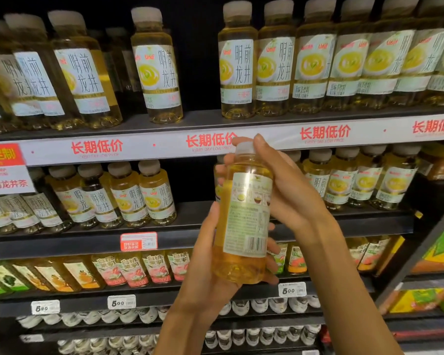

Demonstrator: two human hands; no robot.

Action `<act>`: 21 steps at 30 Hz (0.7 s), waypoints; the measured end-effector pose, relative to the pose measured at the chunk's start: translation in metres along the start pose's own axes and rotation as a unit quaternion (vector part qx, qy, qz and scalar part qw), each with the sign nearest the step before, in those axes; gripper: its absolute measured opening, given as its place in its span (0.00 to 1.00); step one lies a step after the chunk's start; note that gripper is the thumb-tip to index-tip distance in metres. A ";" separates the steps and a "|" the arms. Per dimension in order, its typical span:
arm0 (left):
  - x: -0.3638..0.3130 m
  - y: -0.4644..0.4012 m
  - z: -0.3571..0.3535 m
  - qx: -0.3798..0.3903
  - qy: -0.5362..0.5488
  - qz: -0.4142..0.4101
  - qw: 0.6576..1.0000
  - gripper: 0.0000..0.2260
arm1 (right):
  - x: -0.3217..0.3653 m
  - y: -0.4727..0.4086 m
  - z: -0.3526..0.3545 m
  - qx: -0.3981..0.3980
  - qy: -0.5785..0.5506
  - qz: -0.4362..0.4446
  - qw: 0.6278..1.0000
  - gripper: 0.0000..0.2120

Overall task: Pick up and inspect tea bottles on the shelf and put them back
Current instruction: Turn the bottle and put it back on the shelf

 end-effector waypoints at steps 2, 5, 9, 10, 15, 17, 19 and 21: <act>-0.001 0.001 0.013 -0.070 -0.108 -0.028 0.991 0.31 | 0.007 0.003 0.002 -0.015 0.063 0.022 0.998 0.17; -0.004 0.007 0.021 -0.172 -0.203 -0.058 0.962 0.28 | 0.017 0.008 0.004 -0.057 0.178 0.054 0.981 0.17; -0.008 0.007 0.015 -0.190 -0.205 -0.108 0.954 0.24 | 0.015 0.010 0.003 -0.081 0.219 0.049 0.971 0.19; -0.010 0.006 0.014 -0.180 -0.187 -0.106 0.960 0.26 | 0.015 0.010 0.002 -0.073 0.210 0.046 0.974 0.19; -0.008 0.001 -0.003 -0.028 -0.005 -0.037 0.999 0.32 | 0.011 0.006 -0.005 0.004 0.074 0.033 0.997 0.18; -0.002 0.000 -0.004 -0.004 0.003 -0.012 1.000 0.33 | 0.008 0.005 -0.010 0.034 0.034 0.031 0.998 0.17; -0.001 0.000 0.007 -0.050 -0.072 -0.029 0.996 0.31 | 0.009 0.006 -0.008 0.023 0.046 0.034 0.998 0.15; -0.007 0.002 0.013 -0.114 -0.164 -0.067 0.978 0.25 | 0.015 0.009 -0.003 -0.012 0.124 0.050 0.991 0.13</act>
Point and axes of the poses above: each hand's wrist, its own y-axis away from the middle knuckle, its own z-axis out of the back of the hand, x = y × z, the point moved 6 cm from there along -y, towards the middle knuckle, and after that the axes turned 3 degrees about y, right-handed, at the moved point
